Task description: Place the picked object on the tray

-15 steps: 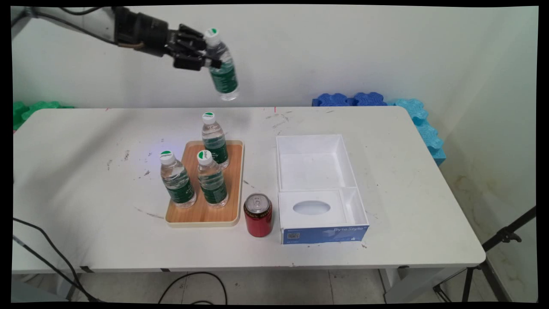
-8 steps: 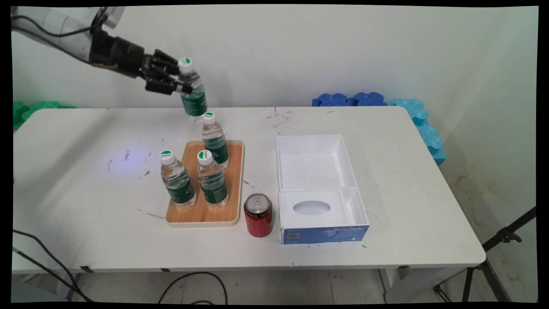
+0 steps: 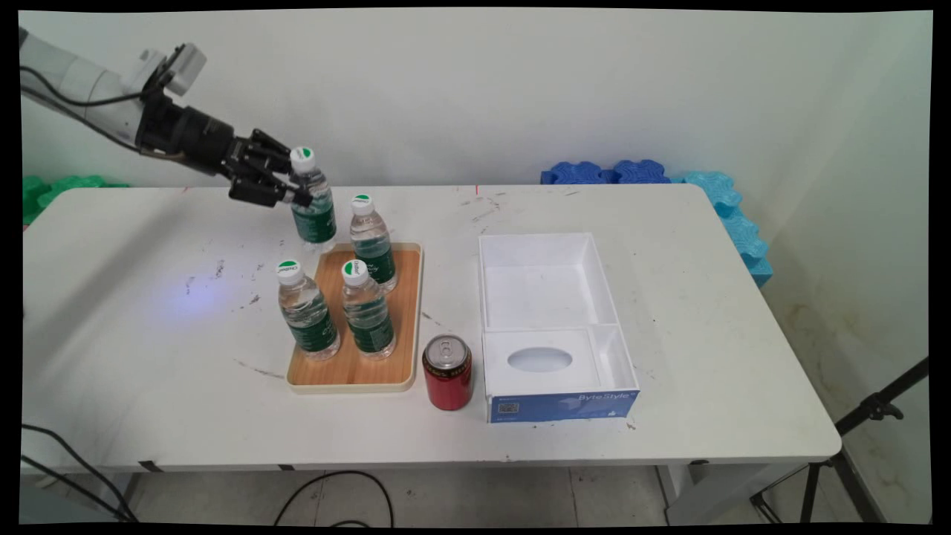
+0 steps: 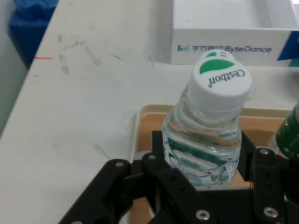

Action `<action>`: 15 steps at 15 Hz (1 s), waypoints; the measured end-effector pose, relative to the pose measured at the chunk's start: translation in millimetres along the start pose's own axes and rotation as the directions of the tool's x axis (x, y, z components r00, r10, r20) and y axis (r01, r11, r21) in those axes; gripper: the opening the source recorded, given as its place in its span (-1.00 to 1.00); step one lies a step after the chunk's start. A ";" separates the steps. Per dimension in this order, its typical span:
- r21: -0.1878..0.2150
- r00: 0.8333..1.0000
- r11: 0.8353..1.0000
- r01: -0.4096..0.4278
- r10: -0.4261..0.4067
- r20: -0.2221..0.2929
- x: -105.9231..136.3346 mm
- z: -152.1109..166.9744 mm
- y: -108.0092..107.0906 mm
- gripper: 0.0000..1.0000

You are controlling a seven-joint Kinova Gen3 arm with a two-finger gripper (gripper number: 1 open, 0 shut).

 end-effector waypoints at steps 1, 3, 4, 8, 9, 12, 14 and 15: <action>-0.008 1.000 1.000 -0.002 0.002 -0.001 -3.5 1.5 2.7 -1.00; -0.024 1.000 1.000 -0.012 0.012 -0.005 -10.9 7.6 7.6 -1.00; -0.029 1.000 0.999 -0.017 0.017 -0.009 -13.7 11.0 9.3 -1.00; -0.044 0.999 0.998 -0.035 0.034 -0.017 -25.9 27.5 15.1 -1.00; -0.045 0.999 0.998 -0.034 0.034 -0.016 -29.6 31.4 16.1 -1.00; -0.048 1.000 0.998 -0.029 0.028 -0.013 -39.1 42.0 18.2 -1.00; -0.051 1.000 0.998 -0.028 0.027 -0.014 -42.9 46.6 19.2 1.00; -0.052 1.000 0.998 -0.028 0.027 -0.014 -45.4 49.3 20.1 1.00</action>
